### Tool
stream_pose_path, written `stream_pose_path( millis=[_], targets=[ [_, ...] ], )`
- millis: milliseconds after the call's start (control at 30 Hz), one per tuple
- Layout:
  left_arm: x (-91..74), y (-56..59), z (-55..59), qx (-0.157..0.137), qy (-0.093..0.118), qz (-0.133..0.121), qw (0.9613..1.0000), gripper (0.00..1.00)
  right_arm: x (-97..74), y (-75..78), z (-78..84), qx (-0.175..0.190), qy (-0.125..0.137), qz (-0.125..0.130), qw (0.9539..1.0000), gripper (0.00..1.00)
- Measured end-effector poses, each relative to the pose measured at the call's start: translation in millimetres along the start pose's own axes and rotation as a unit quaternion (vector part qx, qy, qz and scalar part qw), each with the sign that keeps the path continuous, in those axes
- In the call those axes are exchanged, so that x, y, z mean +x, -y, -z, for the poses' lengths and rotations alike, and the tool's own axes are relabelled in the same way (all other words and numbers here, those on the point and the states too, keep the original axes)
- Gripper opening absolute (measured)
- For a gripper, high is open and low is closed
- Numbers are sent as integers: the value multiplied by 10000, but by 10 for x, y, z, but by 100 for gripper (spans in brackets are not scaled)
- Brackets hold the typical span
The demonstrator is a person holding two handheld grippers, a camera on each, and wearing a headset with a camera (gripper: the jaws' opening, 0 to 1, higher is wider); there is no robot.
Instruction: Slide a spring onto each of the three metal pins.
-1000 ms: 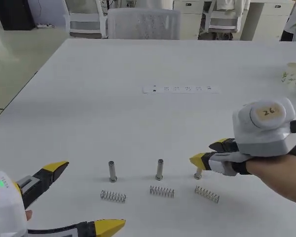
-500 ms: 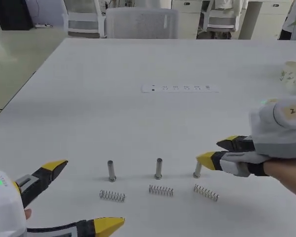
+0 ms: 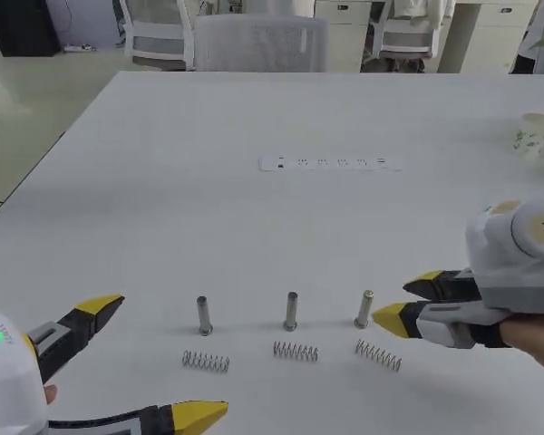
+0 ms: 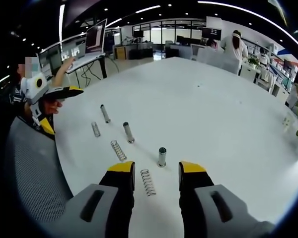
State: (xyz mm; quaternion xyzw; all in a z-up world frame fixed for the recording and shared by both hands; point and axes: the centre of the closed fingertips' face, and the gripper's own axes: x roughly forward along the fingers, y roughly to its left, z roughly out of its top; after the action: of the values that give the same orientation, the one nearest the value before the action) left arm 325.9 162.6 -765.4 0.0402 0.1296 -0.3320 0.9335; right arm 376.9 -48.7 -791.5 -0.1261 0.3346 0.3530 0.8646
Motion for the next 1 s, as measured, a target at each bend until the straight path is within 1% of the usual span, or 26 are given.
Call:
stream_pose_path(
  millis=[200, 433, 700, 1000],
  targets=[
    [6, 5, -6, 2, 1, 17, 10000, 96, 43, -48, 157, -19, -269, -170, 9995, 29],
    [-4, -6, -1, 9, -6, 19, 10000, 96, 102, -107, 308, -164, -556, -316, 9978, 26],
    [2, 1, 4, 4, -11, 30, 10000, 96, 131, -122, 425, -318, -793, -378, 9956, 25],
    [4, -6, 17, -10, -26, 27, 10000, 96, 168, -124, 546, -360, -962, -438, 9937, 22]
  ],
)
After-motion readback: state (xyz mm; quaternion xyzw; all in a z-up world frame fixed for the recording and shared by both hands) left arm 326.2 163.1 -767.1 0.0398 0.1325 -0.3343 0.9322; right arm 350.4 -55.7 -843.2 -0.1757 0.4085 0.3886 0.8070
